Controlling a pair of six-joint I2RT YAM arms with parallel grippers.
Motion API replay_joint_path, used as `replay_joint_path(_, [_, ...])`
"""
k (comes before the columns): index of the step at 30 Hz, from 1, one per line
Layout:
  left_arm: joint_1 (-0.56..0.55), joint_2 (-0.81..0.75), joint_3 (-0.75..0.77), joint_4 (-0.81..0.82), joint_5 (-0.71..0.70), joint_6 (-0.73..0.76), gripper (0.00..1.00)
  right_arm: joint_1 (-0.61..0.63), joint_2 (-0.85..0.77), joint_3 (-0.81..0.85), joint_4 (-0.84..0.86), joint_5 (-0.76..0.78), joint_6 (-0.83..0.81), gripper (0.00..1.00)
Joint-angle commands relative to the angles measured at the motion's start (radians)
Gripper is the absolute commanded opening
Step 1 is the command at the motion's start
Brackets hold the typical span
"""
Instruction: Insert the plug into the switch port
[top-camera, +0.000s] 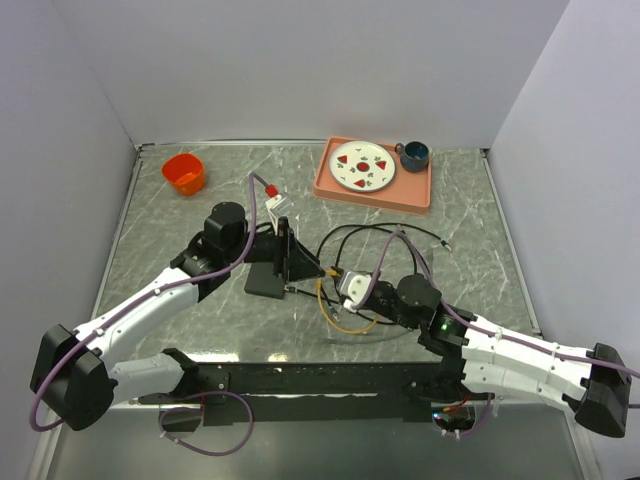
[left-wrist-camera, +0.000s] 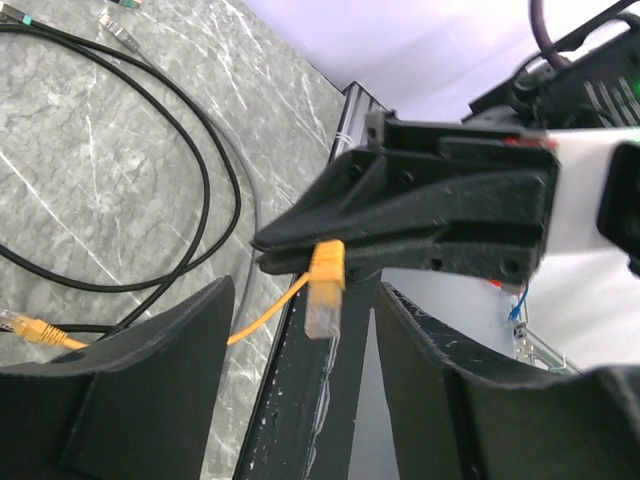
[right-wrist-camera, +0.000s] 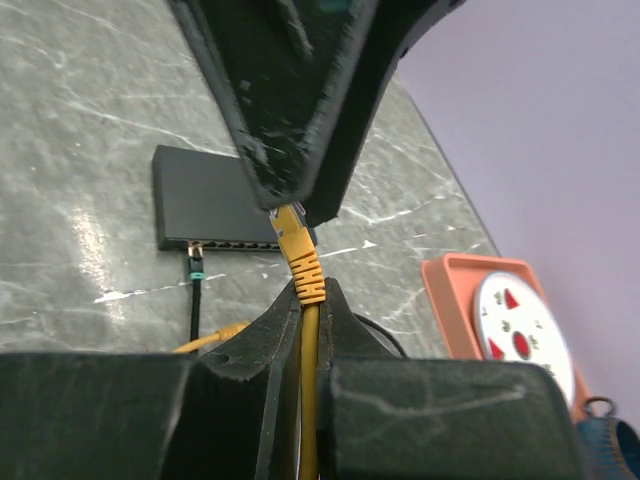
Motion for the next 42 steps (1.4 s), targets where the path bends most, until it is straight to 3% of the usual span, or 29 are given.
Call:
replay_joint_path(1, [-0.005,-0.003,0.052,0.012,-0.010,0.030,0.62,0.047,-0.009,0.025,0.043,0.142,-0.078,0.00])
replay_joint_path(9, [-0.005,-0.047,0.054,-0.043,-0.070,0.077,0.63,0.062,-0.022,0.020,0.064,0.185,-0.070,0.00])
replay_joint_path(14, [-0.005,-0.076,0.049,-0.055,-0.177,0.070,0.64,0.102,-0.034,-0.006,0.129,0.246,-0.130,0.00])
replay_joint_path(21, [0.006,-0.235,-0.019,0.009,-0.297,0.054,0.70,0.131,-0.118,-0.074,0.206,0.202,-0.182,0.00])
replay_joint_path(25, [0.015,-0.262,-0.023,0.011,-0.254,0.060,0.72,0.136,-0.170,-0.101,0.195,0.175,-0.202,0.00])
replay_joint_path(30, [0.015,-0.230,-0.018,0.011,-0.143,0.082,0.72,0.155,-0.219,-0.161,0.184,0.062,-0.371,0.00])
replay_joint_path(40, [0.015,-0.234,-0.021,0.002,-0.115,0.112,0.72,0.163,-0.333,-0.291,0.292,-0.145,-0.543,0.00])
replay_joint_path(42, [0.015,-0.227,-0.024,0.001,-0.107,0.115,0.72,0.163,-0.353,-0.269,0.237,-0.185,-0.546,0.00])
